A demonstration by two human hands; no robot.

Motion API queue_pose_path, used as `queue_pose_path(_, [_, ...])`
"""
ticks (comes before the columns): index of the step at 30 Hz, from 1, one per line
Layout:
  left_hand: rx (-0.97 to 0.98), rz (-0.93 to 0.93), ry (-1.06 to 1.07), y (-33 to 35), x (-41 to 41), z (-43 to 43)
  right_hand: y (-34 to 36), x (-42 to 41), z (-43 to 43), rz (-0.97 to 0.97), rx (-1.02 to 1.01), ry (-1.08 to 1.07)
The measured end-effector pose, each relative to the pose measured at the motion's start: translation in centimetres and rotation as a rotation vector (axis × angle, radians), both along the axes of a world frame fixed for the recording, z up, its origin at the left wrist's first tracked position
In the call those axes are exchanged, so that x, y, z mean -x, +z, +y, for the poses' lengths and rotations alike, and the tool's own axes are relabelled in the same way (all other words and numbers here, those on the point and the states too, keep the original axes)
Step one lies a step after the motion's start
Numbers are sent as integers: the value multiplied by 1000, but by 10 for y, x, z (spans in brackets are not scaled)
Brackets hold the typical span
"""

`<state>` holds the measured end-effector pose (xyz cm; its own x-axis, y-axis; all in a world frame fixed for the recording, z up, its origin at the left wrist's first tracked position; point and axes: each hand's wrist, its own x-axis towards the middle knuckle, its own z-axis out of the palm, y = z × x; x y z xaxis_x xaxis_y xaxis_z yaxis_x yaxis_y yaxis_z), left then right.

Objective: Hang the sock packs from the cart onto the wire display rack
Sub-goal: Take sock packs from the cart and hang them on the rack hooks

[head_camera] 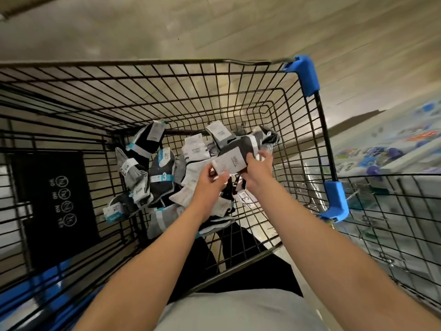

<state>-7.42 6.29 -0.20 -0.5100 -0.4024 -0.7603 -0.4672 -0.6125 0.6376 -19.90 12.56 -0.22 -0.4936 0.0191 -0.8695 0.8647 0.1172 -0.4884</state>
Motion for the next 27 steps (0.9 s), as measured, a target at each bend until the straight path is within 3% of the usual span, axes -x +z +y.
queue_pose_path(4, [81,-44,68,14,-3,-2,14,-16,3,-44,-24,24])
queue_pose_path(6, [96,-51,91,24,-6,-5,17,-25,6,-10,-155,200])
queue_pose_path(9, [143,-56,64,28,-15,-11,21,-31,13,242,-319,504])
queue_pose_path(11, [151,-56,52,30,-20,-15,25,-33,15,314,-203,679])
queue_pose_path(14, [148,-80,114,28,-27,-20,31,-38,12,173,-12,882])
queue_pose_path(18, [98,-91,144,22,-32,-23,33,-54,12,123,-11,795])
queue_pose_path(23, [271,-270,-122,11,-40,-24,18,-65,21,-37,44,726])
queue_pose_path(27, [385,-384,-108,-5,-58,-46,-4,-45,37,48,-220,493])
